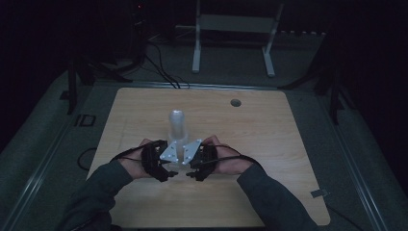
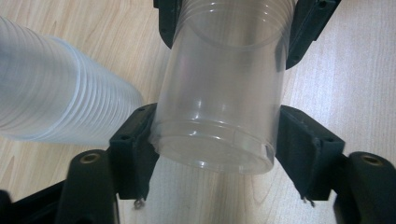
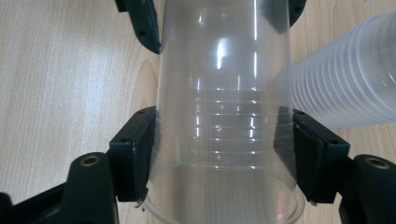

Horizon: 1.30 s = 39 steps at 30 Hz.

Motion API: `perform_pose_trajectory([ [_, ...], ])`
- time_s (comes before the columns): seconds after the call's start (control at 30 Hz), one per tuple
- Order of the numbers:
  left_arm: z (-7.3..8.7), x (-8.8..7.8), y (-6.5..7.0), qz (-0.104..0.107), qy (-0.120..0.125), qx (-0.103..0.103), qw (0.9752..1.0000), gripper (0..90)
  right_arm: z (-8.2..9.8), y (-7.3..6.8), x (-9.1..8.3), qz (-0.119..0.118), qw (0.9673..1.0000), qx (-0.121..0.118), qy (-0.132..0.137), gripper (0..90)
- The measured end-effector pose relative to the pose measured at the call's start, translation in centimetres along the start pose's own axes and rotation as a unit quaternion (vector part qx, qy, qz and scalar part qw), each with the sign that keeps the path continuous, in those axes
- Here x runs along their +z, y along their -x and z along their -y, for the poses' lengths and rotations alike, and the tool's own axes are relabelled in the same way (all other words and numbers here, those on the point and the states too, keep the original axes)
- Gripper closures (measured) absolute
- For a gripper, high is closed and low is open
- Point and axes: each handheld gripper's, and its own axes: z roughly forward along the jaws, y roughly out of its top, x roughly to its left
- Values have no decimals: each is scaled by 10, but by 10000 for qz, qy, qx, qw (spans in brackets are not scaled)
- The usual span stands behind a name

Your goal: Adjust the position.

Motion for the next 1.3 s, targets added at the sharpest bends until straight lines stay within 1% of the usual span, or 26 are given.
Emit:
perform_pose_trajectory([
  [0.23,2,-1,0,29,12,-21,10000,406,1,-1,0,-50,10000,-43,9,310],
  [0.33,3,-1,0,34,72,-69,9999,416,1,-1,0,-68,10000,-29,37,295],
  [0.5,6,-2,0,16,195,-148,9997,424,2,1,-2,-84,9998,40,199,264],
  [0.53,6,-2,0,16,195,-148,9997,425,2,1,-2,-84,9998,40,199,264],
  [0.63,7,-3,-1,14,292,-207,9994,426,2,1,-3,-108,9994,74,322,243],
  [0.73,9,-4,-1,34,376,-256,9990,427,3,2,-5,-118,9990,102,413,251],
  [0.8,10,-4,-1,44,398,-266,9988,426,4,3,-7,-77,9990,82,438,297],
  [0.87,11,-4,-2,48,423,-287,9987,425,4,3,-8,-56,9989,65,453,311],
  [0.93,10,-4,-1,47,384,-273,9989,421,3,3,-8,-41,9990,52,452,320],
  [1.0,9,-3,0,40,307,-241,9992,392,3,2,-8,-26,9991,38,430,324],
  [1.1,5,-1,3,-56,90,-90,9999,339,3,2,-8,-19,9992,38,404,325],
  [1.3,-5,1,6,-183,-202,217,9994,329,3,2,-7,0,9995,-33,300,326],
])
